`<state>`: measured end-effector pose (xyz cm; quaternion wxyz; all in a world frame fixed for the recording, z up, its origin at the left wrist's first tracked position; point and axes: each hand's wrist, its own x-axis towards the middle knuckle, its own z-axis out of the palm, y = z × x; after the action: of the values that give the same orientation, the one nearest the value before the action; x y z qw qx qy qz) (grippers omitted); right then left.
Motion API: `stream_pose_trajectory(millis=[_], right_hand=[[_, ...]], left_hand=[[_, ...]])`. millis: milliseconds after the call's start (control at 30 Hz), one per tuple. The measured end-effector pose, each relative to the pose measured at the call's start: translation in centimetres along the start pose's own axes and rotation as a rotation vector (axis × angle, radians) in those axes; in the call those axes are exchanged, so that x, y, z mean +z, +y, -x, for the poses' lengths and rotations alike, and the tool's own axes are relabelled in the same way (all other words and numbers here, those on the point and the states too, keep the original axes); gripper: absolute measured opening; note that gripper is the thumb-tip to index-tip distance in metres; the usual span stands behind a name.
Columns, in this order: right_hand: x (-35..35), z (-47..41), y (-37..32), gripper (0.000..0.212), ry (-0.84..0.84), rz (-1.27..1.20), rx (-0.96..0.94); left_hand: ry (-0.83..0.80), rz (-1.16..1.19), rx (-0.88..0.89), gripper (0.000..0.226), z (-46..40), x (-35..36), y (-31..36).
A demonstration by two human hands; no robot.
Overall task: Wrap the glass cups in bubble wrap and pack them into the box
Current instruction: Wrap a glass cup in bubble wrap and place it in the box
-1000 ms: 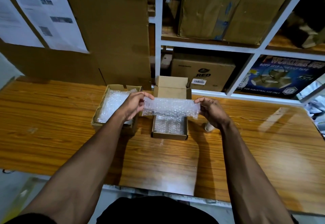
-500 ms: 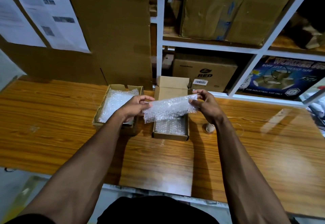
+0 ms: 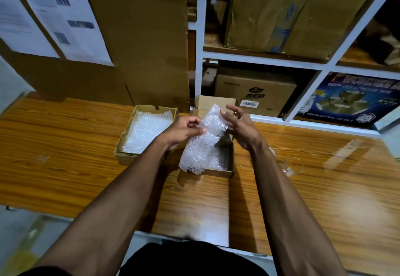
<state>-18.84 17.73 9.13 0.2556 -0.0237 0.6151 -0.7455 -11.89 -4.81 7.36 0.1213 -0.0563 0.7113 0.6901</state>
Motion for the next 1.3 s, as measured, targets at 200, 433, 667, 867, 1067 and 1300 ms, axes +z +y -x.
stream_pose_trajectory(millis=[200, 433, 667, 867, 1067, 1300], right_hand=[[2.4, 0.2, 2.7, 0.055, -0.135, 0.131, 0.099], [2.7, -1.1, 2.4, 0.040, -0.121, 0.147, 0.029], [2.4, -2.7, 2.8, 0.011, -0.164, 0.223, -0.084], [2.8, -3.8, 2.3, 0.013, -0.127, 0.281, -0.132], [3.3, -4.9, 2.5, 0.021, -0.110, 0.176, -0.013], [3.9, -4.7, 2.0, 0.037, -0.234, 0.232, 0.149]], left_hand=[[0.209, 0.077, 0.036, 0.028, -0.8, 0.9, -1.0], [0.166, 0.169, 0.041, 0.030, -0.3, 0.1, -1.0], [0.182, 0.211, 0.070, 0.014, -0.4, -0.8, -1.3], [0.145, 0.343, 0.022, 0.016, -0.3, -1.3, -1.4], [0.244, 0.261, 0.026, 0.045, -0.4, -1.3, -1.3], [0.434, 0.149, 0.036, 0.035, -0.9, -2.1, -1.5]])
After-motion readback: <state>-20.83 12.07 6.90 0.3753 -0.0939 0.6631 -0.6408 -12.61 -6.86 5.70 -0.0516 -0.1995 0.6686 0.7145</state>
